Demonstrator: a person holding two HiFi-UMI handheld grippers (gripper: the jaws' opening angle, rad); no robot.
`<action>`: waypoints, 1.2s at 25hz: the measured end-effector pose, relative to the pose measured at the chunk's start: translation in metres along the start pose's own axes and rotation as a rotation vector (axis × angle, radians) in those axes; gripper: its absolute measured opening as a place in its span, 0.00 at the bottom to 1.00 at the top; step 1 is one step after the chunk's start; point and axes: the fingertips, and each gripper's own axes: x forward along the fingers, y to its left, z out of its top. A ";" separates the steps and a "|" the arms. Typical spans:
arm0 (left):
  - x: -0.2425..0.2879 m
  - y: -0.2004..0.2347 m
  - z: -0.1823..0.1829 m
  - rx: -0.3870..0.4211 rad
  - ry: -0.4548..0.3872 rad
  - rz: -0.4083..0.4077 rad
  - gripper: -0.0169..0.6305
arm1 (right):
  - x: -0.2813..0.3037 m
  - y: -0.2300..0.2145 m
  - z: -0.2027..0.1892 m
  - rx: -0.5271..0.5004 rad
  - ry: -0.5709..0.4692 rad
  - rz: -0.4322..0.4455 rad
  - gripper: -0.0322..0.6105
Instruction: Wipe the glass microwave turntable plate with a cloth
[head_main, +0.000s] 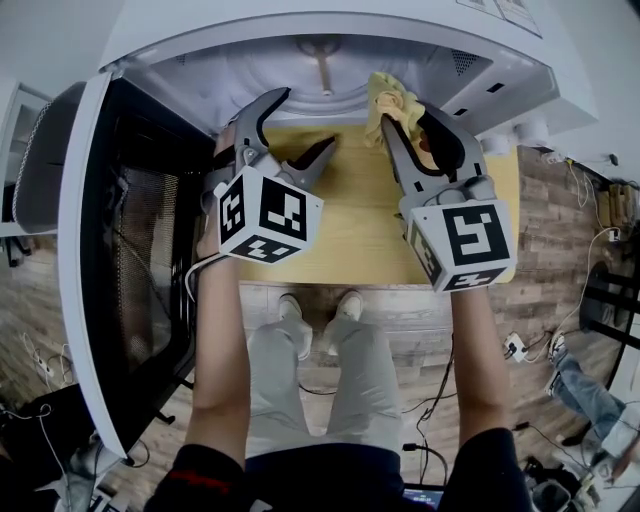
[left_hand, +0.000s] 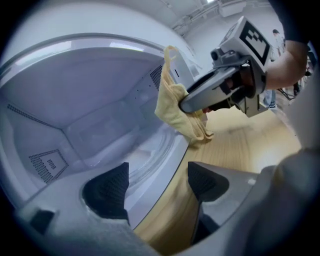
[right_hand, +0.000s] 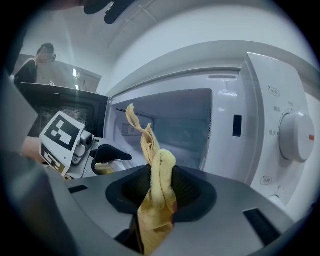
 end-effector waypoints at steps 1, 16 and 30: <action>0.000 -0.001 0.000 0.011 0.003 -0.002 0.59 | 0.001 0.000 0.003 -0.004 -0.004 0.001 0.26; 0.003 -0.004 -0.009 0.192 0.077 0.037 0.60 | 0.046 0.005 0.031 -0.044 -0.055 0.016 0.26; 0.004 -0.002 -0.010 0.190 0.078 0.043 0.60 | 0.091 0.001 0.032 -0.103 -0.015 0.032 0.26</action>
